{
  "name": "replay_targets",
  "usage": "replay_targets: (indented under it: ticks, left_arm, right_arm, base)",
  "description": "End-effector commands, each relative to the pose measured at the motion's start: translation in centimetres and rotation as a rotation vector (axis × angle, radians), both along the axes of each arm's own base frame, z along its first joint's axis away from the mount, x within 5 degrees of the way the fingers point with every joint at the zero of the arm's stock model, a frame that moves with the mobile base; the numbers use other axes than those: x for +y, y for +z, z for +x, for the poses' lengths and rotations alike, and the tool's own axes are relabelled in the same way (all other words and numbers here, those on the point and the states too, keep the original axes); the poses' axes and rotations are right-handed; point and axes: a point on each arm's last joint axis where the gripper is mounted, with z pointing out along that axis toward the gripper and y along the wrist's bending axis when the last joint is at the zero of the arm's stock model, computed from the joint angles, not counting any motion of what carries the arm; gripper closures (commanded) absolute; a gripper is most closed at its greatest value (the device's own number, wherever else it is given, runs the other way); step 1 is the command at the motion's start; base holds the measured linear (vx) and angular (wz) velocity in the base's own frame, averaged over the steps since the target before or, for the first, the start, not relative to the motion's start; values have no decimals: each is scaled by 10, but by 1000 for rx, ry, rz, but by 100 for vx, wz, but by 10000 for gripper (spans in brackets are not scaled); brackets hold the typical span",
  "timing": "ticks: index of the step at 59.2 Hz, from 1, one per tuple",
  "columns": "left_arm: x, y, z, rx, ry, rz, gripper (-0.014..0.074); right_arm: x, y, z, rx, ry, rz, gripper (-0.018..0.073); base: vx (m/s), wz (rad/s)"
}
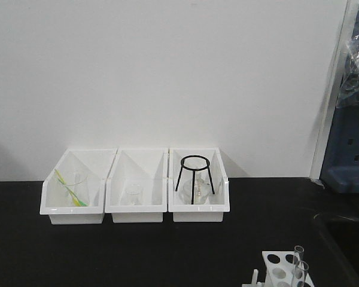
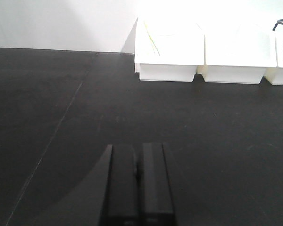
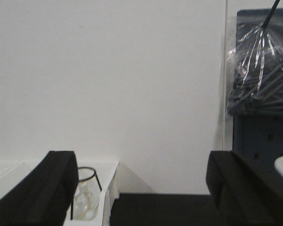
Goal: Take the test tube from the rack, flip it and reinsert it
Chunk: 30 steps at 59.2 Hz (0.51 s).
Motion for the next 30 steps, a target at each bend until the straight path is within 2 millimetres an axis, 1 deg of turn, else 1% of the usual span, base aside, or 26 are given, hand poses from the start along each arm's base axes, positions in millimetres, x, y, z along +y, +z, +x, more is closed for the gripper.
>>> replay_targets:
  ticks: [1,2,5,12,19,30]
  left_arm:
    - [-1,8,1,-94,-8,-1,603]
    - [-1,8,1,-94,-8,-1,603]
    - [-1,8,1,-94,-8,-1,603]
    - [-1,8,1,-94,-8,-1,603]
    - [-1,8,1,-94,-8,-1,603]
    - [-1,8,1,-94,-8,-1,603]
  right_arm:
    - [10,-26,0,-57,89,-26,-22]
    - [13,-36,0,-39,111,-36,-13]
    - [19,-55,-2,-39,165,-38,6]
    - [24,-88,1,7,220,-31,46]
    - [28,-105,10,54,243,-19,55]
    - [32,-117,25,22,263,-15,55]
  base:
    - [0,0]
    - [0,0]
    - [0,0]
    - [0,0]
    - [0,0]
    - [0,0]
